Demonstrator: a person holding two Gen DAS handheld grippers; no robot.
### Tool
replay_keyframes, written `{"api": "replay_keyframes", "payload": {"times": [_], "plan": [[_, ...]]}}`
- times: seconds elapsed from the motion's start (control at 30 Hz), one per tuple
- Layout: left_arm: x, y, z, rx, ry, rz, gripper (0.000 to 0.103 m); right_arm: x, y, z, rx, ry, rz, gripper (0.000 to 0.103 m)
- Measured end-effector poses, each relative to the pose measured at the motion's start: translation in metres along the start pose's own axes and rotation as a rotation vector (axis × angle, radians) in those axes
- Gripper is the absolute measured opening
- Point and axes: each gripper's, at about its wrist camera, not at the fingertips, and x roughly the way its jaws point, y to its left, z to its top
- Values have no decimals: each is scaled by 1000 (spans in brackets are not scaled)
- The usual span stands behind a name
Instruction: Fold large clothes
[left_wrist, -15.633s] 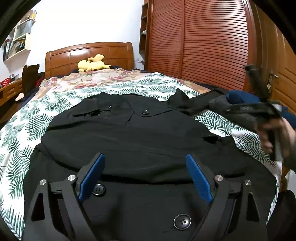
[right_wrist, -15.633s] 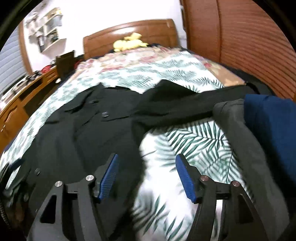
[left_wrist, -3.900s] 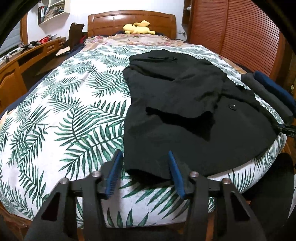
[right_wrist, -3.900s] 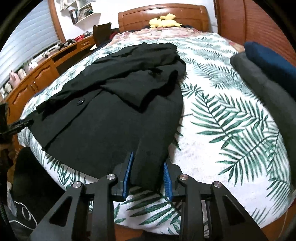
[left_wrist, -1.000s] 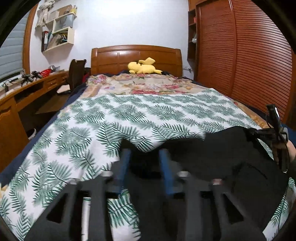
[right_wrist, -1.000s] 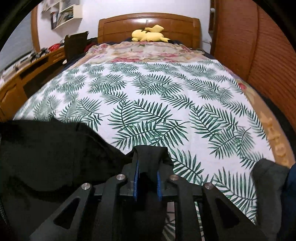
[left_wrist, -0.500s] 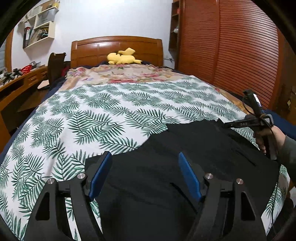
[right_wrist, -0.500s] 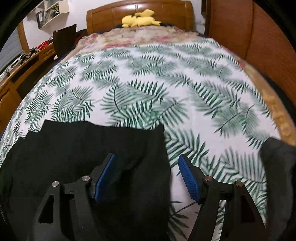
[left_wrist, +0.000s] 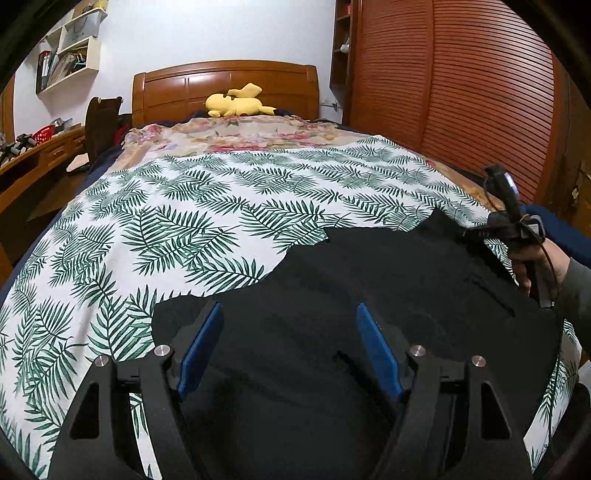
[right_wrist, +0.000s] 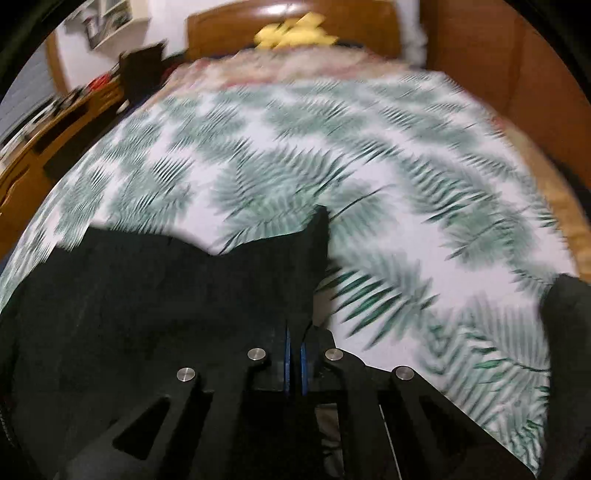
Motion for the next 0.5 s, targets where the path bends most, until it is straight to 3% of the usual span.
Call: {"api": "replay_keyframes", "payload": {"times": [0.07, 0.17, 0.3, 0.4, 0.5], "plan": [[0, 0, 0, 1, -2, 6, 75, 2, -5, 1, 33, 0, -38, 3], [1, 1, 0, 2, -1, 3, 75, 17, -4, 0, 32, 92, -74, 4], [0, 1, -1, 8, -2, 2, 75, 7, 9, 10, -61, 63, -190, 23], [0, 0, -1, 6, 0, 4, 75, -4, 28, 13, -121, 36, -151, 45], [-1, 1, -2, 3, 2, 3, 75, -14, 53, 11, -179, 15, -94, 45]]}}
